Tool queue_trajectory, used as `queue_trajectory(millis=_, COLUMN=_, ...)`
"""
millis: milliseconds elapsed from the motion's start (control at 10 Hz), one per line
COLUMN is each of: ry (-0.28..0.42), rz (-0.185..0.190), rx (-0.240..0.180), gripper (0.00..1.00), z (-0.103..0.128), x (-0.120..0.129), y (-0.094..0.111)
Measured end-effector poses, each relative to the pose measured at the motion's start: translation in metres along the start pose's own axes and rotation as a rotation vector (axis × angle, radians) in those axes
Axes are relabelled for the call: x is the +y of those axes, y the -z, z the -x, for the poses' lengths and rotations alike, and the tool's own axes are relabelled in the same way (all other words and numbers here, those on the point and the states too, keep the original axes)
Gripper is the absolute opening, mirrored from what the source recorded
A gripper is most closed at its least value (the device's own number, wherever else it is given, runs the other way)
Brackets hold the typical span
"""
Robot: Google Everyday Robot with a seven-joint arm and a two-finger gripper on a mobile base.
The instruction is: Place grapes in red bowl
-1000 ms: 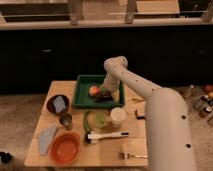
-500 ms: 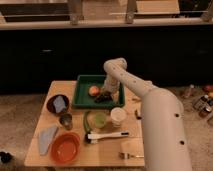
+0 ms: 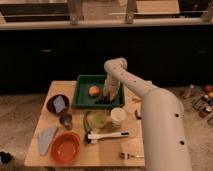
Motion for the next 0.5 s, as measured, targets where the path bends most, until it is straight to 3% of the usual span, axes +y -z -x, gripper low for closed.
queue_trajectory(millis=500, ry=0.014, rz=-0.017, rx=0.018, gripper=0.0, z=-0.002, x=-0.002, y=0.015)
